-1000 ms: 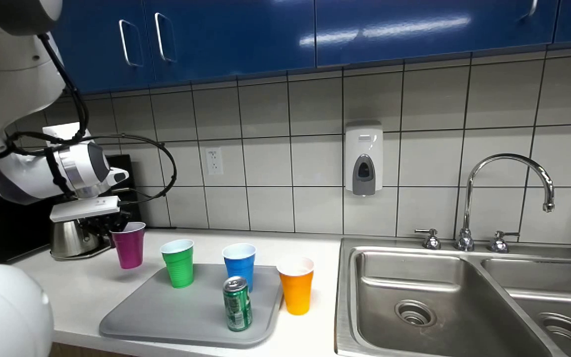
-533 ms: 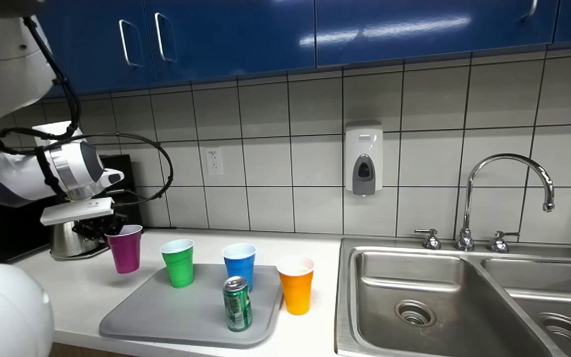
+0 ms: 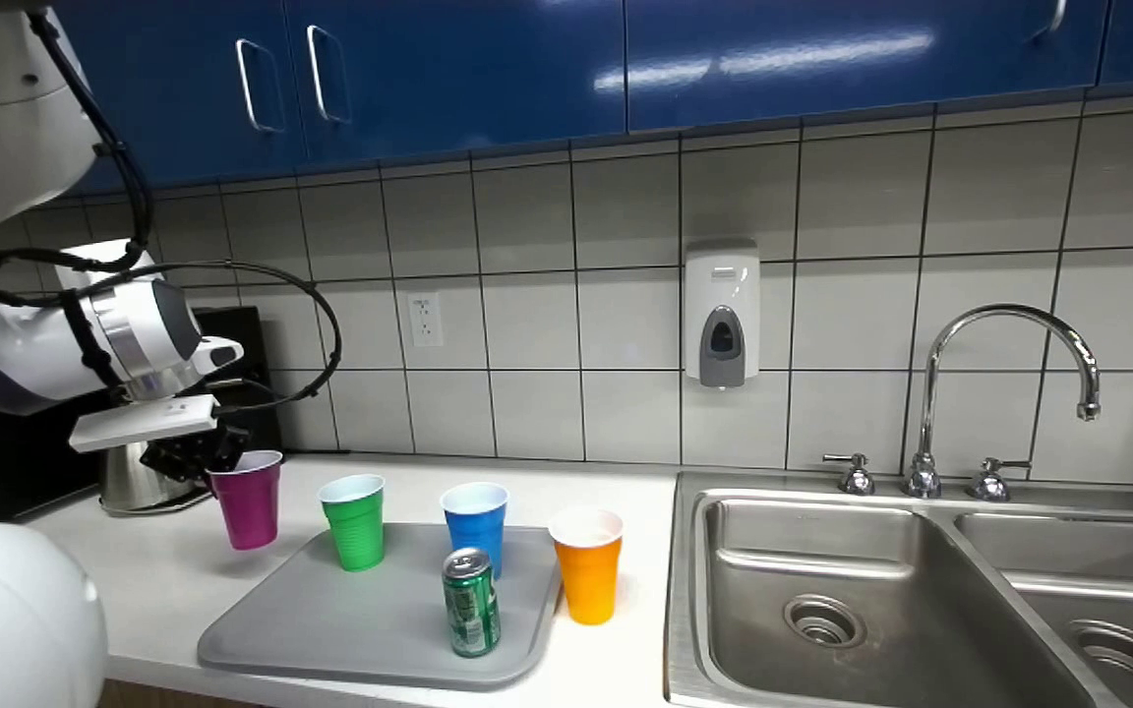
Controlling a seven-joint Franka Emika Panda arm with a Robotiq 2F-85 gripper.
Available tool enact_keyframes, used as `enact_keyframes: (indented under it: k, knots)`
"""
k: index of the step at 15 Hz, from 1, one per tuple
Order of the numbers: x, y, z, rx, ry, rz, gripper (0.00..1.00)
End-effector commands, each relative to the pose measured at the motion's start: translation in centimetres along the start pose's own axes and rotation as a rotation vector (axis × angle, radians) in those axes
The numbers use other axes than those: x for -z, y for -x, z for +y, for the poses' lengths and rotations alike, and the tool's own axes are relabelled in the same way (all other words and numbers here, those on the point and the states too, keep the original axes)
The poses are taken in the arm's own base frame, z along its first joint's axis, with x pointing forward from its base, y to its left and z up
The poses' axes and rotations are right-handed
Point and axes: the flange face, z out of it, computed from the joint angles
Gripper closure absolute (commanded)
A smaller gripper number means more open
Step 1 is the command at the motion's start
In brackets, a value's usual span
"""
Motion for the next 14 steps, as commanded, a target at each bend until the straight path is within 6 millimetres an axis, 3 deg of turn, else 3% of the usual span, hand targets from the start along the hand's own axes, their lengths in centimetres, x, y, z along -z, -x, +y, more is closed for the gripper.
enact_keyframes:
  k: [1, 14]
  knots:
    - [0.9, 1.2, 0.3, -0.029, 0.032, -0.027, 0.99]
    - [0.6, 3.8, 2.8, -0.131, 0.069, -0.071, 0.99]
